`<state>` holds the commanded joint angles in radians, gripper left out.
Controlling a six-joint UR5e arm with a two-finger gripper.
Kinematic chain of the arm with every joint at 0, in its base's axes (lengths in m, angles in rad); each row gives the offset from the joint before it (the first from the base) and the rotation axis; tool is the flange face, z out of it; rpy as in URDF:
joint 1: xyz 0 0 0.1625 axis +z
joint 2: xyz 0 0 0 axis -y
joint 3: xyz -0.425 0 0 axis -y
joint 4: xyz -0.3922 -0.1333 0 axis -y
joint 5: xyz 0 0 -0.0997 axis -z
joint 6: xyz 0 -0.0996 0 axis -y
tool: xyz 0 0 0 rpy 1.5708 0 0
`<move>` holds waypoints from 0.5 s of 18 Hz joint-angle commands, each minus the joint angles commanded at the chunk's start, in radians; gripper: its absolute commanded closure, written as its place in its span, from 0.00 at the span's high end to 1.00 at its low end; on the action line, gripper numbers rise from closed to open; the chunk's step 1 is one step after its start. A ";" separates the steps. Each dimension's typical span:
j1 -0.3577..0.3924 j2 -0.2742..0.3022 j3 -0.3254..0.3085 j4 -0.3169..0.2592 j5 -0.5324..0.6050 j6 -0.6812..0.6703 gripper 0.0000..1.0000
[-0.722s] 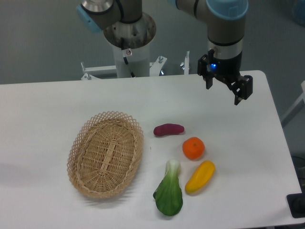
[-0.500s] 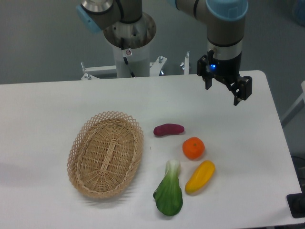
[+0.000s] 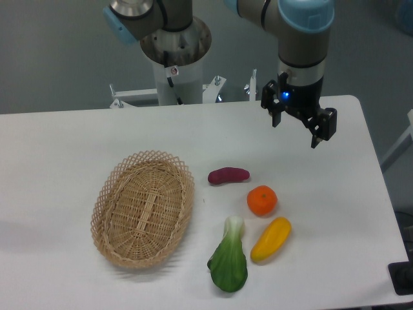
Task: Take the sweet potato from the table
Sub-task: 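Move the open gripper toward the purple sweet potato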
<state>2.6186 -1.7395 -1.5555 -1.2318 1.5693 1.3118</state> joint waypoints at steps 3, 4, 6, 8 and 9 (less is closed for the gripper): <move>-0.008 -0.012 -0.002 0.000 -0.050 -0.095 1.00; -0.009 -0.015 -0.002 0.002 -0.073 -0.138 1.00; -0.018 -0.029 -0.002 0.030 -0.112 -0.221 1.00; -0.028 -0.044 -0.014 0.089 -0.130 -0.264 1.00; -0.035 -0.054 -0.021 0.118 -0.130 -0.275 1.00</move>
<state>2.5833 -1.7931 -1.5769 -1.1140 1.4389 1.0371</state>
